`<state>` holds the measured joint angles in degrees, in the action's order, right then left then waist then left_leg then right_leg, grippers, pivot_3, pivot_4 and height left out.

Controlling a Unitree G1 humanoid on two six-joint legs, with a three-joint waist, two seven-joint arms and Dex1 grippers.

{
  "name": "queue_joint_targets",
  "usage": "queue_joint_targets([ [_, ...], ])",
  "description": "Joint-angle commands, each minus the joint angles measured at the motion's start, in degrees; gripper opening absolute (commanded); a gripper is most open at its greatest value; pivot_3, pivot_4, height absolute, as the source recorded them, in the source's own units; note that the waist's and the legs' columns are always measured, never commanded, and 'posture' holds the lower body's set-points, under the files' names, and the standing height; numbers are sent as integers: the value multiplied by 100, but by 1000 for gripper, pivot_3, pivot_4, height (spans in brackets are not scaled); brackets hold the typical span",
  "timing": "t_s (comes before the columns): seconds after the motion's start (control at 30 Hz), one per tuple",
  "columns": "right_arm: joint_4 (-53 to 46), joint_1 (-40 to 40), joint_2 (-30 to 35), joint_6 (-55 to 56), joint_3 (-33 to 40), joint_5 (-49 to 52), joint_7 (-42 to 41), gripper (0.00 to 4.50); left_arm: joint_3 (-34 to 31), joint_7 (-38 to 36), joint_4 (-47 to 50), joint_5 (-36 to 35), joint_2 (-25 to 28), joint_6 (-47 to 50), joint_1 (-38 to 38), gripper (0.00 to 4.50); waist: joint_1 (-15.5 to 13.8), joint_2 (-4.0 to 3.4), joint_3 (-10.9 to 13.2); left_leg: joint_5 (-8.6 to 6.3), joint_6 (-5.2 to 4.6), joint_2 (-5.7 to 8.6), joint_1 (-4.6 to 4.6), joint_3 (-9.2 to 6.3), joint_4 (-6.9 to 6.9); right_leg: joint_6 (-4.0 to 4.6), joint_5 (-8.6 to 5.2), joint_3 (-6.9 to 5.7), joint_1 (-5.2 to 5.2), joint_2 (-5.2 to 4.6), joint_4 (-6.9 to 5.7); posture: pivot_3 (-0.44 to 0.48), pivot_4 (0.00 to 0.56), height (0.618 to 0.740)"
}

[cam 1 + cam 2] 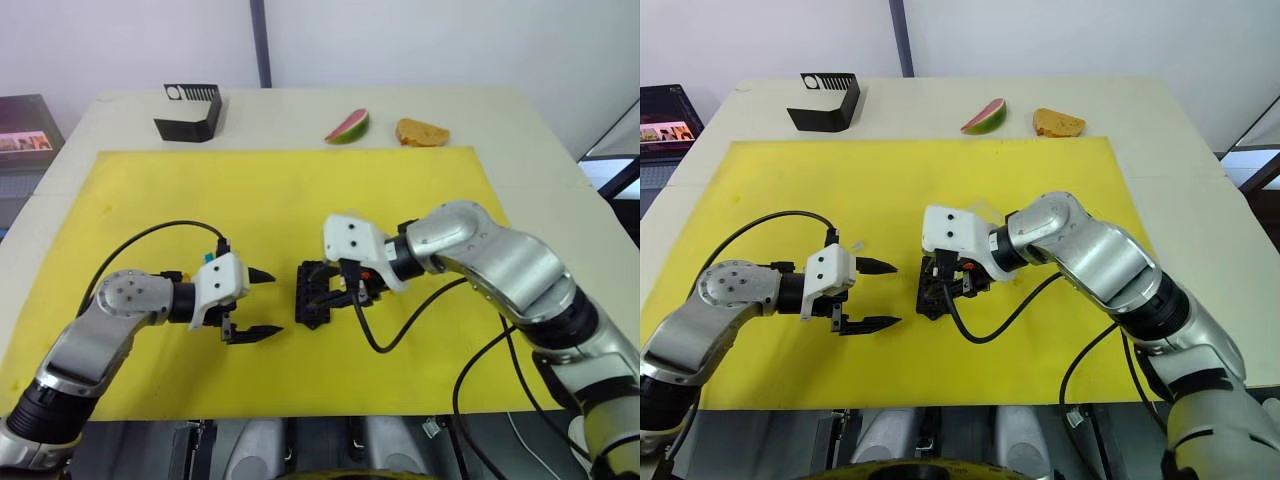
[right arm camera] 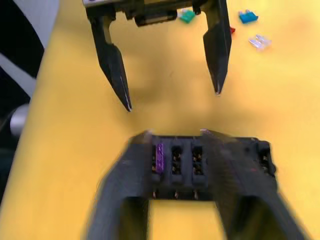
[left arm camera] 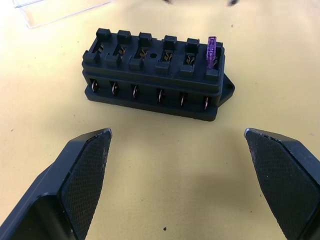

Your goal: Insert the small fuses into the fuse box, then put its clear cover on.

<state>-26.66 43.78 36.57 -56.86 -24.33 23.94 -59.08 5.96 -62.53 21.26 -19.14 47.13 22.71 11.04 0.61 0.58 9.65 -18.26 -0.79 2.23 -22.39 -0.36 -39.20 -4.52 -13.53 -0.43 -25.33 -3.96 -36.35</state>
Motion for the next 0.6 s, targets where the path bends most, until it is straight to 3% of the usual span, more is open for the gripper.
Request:
queue_joint_targets([
  [0.03,-52,-182,-164,219,310,204,81,14,-67,-3,86,0,15,-118,54,4500,4,0,0,0,0,0,0,0,0,0,0,0,0,0,0,0,150,740],
  [0.6,156,-788,-175,549,26,-57,354,14,-27,-52,97,-6,30,-107,88,4500,5,0,0,1,1,0,0,0,0,0,0,0,0,1,-1,0,150,740],
])
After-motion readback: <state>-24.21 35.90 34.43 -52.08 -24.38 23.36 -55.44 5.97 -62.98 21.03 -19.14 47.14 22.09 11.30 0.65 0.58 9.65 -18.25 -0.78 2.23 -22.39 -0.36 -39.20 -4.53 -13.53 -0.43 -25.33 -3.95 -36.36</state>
